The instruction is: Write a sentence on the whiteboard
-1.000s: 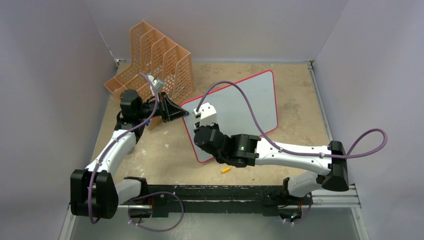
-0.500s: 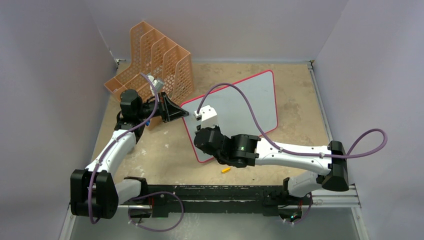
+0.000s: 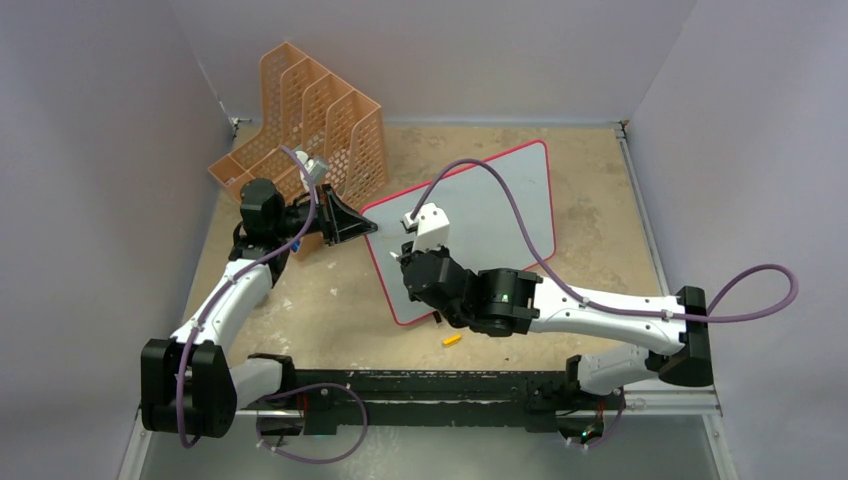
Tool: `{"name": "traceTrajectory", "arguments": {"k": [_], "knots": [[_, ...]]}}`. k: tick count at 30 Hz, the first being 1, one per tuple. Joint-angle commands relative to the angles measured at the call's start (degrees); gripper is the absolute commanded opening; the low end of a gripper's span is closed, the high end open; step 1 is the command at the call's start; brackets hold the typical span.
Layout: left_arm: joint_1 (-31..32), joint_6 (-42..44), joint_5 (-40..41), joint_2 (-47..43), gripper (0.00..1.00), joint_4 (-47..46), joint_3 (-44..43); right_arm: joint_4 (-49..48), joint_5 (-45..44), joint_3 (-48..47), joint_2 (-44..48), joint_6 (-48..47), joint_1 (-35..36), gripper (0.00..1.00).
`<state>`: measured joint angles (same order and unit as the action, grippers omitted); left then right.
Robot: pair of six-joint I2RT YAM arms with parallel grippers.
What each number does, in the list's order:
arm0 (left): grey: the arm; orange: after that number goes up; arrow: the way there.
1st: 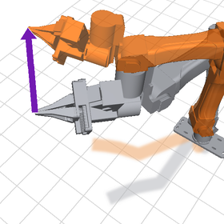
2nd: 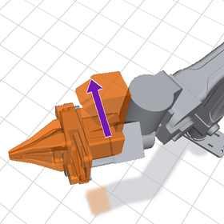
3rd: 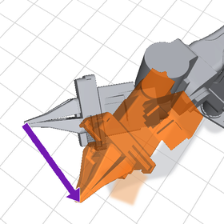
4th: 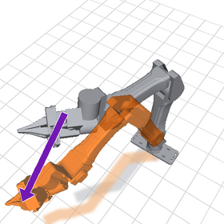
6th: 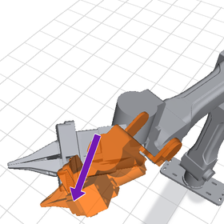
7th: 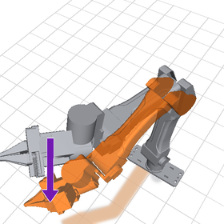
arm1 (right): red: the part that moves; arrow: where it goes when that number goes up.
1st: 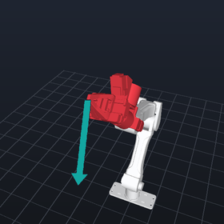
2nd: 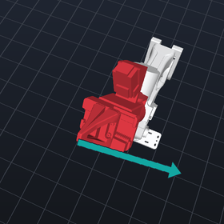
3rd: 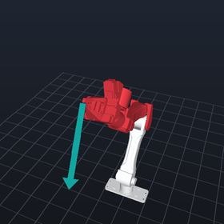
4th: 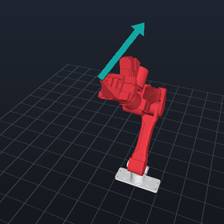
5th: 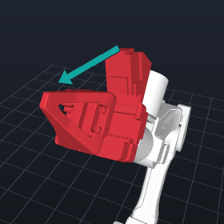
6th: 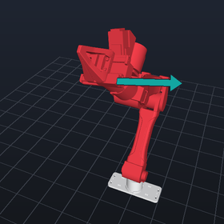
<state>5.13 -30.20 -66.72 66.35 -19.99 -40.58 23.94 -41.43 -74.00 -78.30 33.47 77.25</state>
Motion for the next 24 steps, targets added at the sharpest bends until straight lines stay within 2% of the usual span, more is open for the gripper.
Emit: {"name": "traceTrajectory", "arguments": {"k": [1,8,24], "knots": [[-0.2,2.7,-2.7,-0.6,0.00,-2.5,-1.1,-3.9,-3.0,0.7,1.4,1.2,0.3,0.00],[-0.2,2.7,-2.8,-0.6,0.00,-2.5,-1.1,-7.9,-2.7,1.3,0.7,-1.1,0.4,0.00],[-0.2,2.7,-2.9,-0.4,0.00,-2.6,-1.2,-8.0,-5.3,1.8,-1.7,-0.7,0.3,0.00]]}}
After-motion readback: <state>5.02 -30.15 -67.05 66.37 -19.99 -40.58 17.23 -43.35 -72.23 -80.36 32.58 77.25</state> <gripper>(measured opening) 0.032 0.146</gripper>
